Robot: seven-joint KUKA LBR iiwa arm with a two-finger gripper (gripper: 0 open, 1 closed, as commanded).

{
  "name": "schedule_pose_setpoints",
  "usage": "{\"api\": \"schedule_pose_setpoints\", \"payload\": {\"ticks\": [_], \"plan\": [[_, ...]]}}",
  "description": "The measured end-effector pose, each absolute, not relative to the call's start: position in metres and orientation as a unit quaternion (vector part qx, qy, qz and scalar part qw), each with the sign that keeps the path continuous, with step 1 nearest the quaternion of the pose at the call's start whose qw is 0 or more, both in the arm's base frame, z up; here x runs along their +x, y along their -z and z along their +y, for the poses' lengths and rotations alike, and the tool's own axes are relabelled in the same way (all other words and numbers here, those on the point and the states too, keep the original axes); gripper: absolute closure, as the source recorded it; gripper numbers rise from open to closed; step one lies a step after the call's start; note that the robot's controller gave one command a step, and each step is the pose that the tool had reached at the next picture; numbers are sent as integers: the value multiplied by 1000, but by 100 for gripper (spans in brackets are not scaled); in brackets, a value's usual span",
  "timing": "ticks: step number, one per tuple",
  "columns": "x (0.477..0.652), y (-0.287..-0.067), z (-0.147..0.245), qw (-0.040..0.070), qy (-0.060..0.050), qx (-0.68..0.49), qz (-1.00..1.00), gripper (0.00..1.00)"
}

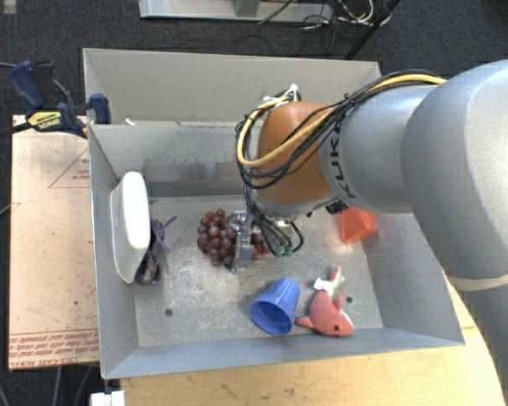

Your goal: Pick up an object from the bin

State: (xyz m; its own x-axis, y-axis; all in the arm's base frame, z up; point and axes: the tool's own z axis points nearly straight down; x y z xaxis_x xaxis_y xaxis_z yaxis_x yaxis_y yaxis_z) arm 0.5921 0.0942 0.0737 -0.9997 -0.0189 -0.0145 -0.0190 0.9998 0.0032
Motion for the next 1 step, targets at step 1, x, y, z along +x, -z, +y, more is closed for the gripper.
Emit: {"api": "schedule_pose_setpoints", "payload": {"ticks": [1], "plan": [[582,-188,75,8,-2,-24,1000,100]]}}
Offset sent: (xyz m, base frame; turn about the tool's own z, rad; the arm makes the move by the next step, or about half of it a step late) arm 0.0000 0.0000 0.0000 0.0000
